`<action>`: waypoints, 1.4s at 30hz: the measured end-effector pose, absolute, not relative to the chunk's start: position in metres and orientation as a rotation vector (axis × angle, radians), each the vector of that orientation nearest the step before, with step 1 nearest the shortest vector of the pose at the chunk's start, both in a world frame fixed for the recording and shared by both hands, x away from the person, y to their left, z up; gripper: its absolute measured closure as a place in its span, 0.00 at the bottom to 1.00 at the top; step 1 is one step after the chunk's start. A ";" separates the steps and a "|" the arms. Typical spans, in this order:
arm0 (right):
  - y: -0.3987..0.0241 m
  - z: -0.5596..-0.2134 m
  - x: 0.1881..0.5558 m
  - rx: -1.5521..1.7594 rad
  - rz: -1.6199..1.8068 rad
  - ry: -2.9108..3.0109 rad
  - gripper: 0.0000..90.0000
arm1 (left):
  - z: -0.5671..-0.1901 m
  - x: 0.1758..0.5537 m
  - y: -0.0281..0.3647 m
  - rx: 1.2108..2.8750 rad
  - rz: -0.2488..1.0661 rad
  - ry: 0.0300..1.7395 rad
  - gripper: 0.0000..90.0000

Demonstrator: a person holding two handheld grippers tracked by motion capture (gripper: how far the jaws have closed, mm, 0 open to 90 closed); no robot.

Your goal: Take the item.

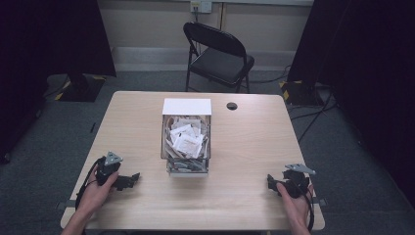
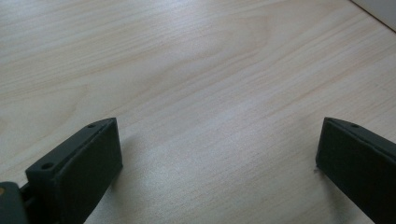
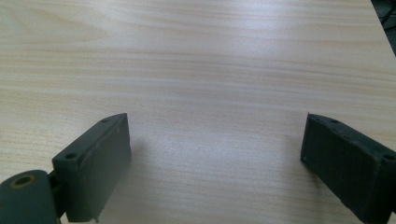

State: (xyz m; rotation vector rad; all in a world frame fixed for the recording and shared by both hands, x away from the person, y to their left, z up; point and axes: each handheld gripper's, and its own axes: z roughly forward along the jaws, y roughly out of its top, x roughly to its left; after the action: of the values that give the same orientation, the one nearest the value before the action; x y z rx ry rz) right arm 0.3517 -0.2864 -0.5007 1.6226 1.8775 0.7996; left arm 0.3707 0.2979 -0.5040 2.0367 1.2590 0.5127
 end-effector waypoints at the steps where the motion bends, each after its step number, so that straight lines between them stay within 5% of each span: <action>1: -0.286 -0.501 0.352 1.623 0.800 1.878 0.09 | -0.504 0.371 0.298 2.037 0.514 1.259 0.00; 22: -0.276 -0.494 0.350 1.604 0.838 1.911 0.18 | -0.504 0.371 0.298 2.048 0.513 1.252 0.00; 42: -0.252 -0.473 0.341 1.418 1.059 2.009 0.43 | -0.504 0.371 0.298 2.048 0.514 1.252 0.00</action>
State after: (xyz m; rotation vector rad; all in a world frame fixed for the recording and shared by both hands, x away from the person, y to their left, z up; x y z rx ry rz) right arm 0.3406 -0.2522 -0.4729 1.4178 2.0089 1.0594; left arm 0.3711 0.2984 -0.5036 2.0478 1.2522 0.5136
